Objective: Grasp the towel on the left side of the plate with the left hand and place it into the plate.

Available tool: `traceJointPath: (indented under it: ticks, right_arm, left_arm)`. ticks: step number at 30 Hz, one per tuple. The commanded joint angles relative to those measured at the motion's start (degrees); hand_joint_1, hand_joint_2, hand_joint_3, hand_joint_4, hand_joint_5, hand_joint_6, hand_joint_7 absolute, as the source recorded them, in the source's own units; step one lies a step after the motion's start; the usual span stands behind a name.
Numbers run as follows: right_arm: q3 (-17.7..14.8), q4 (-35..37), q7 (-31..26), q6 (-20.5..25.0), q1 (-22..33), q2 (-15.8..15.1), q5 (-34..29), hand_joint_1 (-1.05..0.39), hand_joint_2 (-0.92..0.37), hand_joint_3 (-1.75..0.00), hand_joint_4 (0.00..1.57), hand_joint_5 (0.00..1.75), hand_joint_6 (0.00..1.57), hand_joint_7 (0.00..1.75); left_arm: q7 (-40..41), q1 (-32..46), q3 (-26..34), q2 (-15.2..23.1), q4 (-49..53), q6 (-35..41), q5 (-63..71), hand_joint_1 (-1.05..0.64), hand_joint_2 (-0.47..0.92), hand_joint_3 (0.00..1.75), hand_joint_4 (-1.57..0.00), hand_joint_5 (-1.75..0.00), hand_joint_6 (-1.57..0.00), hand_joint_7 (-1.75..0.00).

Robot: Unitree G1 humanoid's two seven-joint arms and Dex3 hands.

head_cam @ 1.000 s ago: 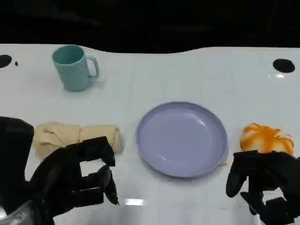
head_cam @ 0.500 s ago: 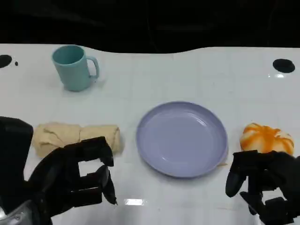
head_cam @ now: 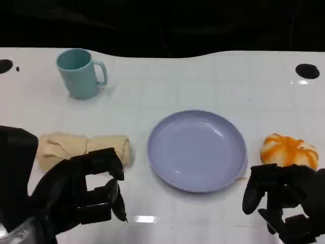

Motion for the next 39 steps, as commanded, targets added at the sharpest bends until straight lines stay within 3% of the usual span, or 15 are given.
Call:
traceJointPath:
  ticks: [1,3,7,9,10,13,17,20,28,32,39]
  right_arm:
    - [-0.35,0.02,-0.42,-0.52,-0.33,-0.25,-0.2,0.04,-0.57,-1.08,0.71,1.66,0.68,1.44]
    - [-0.33,0.15,-0.46,-0.69,-0.32,-0.19,-0.12,0.04,-0.57,-1.08,0.71,1.67,0.68,1.44]
    - [-0.06,-0.02,-0.62,-0.24,-0.42,-0.23,-0.31,0.03,-0.58,-1.07,0.7,1.67,0.68,1.43]
    - [0.19,-0.14,-0.71,-0.16,-0.54,-0.31,-0.54,0.03,-0.58,-1.07,0.7,1.67,0.68,1.43]
    - [0.33,-0.18,-0.73,-0.22,-0.65,-0.4,-0.75,0.03,-0.58,-1.06,0.7,1.67,0.68,1.43]
    - [0.6,-0.16,-0.84,0.05,-1.02,-0.23,-0.98,0.03,-0.58,-1.07,0.71,1.67,0.68,1.43]
    - [0.99,-0.15,-0.93,0.43,-1.42,0.17,-1.07,0.03,-0.58,-1.07,0.71,1.68,0.68,1.43]
    - [1.21,-0.08,-0.75,0.26,-1.53,0.18,-1.02,0.04,-0.59,-1.07,0.7,1.69,0.68,1.44]
    - [1.68,0.21,-0.72,0.43,-1.82,0.02,-1.31,0.02,-0.59,-1.04,0.71,1.67,0.69,1.42]
    - [1.97,0.09,-0.85,0.86,-1.84,0.02,-1.48,0.02,-0.59,-1.04,0.71,1.67,0.69,1.42]
    - [2.56,-0.57,-1.42,2.06,-1.8,0.48,-1.6,0.03,-0.6,-1.03,0.71,1.68,0.69,1.42]
  left_arm:
    - [0.79,0.31,-0.02,0.55,-0.45,-2.44,1.77,-0.07,0.52,1.34,-0.79,-1.75,-0.74,-1.61]
    - [2.22,0.51,-0.42,0.16,-1.23,-2.98,3.3,-0.06,0.53,1.28,-0.76,-1.74,-0.74,-1.52]
    - [2.06,1.84,-2.99,1.28,-1.38,-10.0,9.14,-0.09,0.49,1.22,-0.68,-1.53,-0.65,-1.19]
    - [2.05,2.68,-4.72,2.17,-1.01,-14.76,13.43,-0.13,0.51,1.11,-0.64,-1.38,-0.64,-0.97]
    - [1.98,3.05,-5.52,2.56,-0.65,-17.39,15.62,-0.17,0.55,0.99,-0.61,-1.25,-0.65,-0.78]
    - [1.19,3.73,-7.18,3.47,1.33,-24.85,20.8,-0.18,0.74,0.63,-0.53,-1.0,-0.67,-0.4]
    - [0.79,3.78,-9.66,6.43,5.36,-36.7,30.03,-0.24,0.9,0.25,-0.38,-0.75,-0.57,-0.12]
    - [0.29,2.24,-11.02,9.38,7.04,-41.26,36.88,-0.33,0.92,0.16,-0.28,-0.65,-0.49,-0.04]
    - [-5.2,-3.3,-15.49,17.0,6.9,-38.92,50.66,-0.45,0.92,0.08,-0.01,-0.65,-0.24,0.0]
    - [-6.14,-7.88,-19.68,19.12,10.82,-40.2,59.68,-0.5,0.92,0.06,-0.03,-0.63,-0.27,-0.02]
    - [-7.08,-15.92,-26.23,18.54,20.78,-40.72,71.89,-0.53,0.92,0.02,-0.12,-0.49,-0.29,-0.01]
